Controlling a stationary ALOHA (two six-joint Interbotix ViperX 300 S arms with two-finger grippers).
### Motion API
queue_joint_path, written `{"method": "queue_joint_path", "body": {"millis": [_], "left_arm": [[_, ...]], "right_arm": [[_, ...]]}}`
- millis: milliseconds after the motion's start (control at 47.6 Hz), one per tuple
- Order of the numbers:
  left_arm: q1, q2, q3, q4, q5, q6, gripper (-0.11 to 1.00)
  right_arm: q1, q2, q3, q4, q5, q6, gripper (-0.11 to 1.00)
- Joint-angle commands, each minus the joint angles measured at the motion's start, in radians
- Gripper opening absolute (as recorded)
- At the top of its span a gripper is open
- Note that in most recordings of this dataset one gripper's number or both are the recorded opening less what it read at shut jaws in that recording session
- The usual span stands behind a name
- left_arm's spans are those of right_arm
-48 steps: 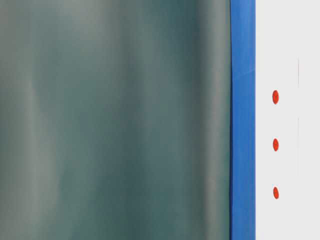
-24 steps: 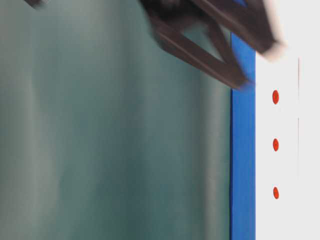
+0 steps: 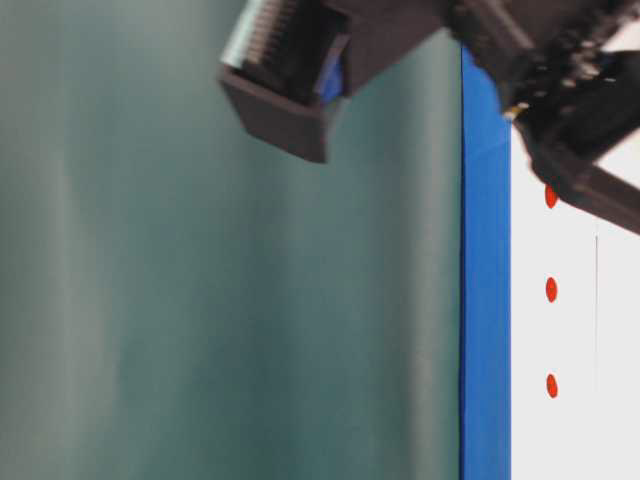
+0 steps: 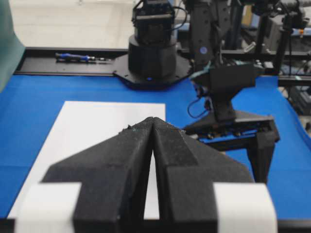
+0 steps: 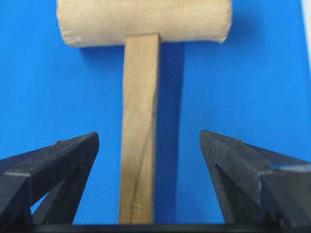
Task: Hit the mark with a hammer.
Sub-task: 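Reach the right gripper to the wooden mallet handle and grasp it, then lift the mallet with the right gripper and swing it over the board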
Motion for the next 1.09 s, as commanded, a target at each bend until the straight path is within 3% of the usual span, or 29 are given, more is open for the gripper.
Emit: {"method": "queue_joint_path", "body": {"millis": [0, 546, 609, 735, 840, 1071], "left_arm": [[-0.002, 0.003, -0.008, -0.002, -0.005, 0.000, 0.00], [-0.003, 0.003, -0.005, -0.002, -0.005, 0.000, 0.00], [-0.003, 0.003, -0.005, -0.002, -0.005, 0.000, 0.00], [-0.003, 0.003, -0.005, -0.002, -0.005, -0.002, 0.00], [-0.003, 0.003, -0.005, -0.002, -0.005, -0.002, 0.00], [-0.003, 0.003, -0.005, -0.002, 0.005, -0.002, 0.00]], "right_arm": [[0.008, 0.008, -0.026, 0.017, -0.017, -0.002, 0.88], [0.015, 0.081, -0.067, 0.028, -0.032, -0.011, 0.83], [0.015, 0.080, -0.069, 0.026, -0.032, -0.014, 0.73], [0.018, 0.080, -0.069, 0.023, -0.031, -0.015, 0.33], [0.018, 0.077, -0.077, 0.023, -0.029, -0.015, 0.10], [0.020, -0.002, -0.086, 0.023, 0.014, -0.012, 0.09]]}}
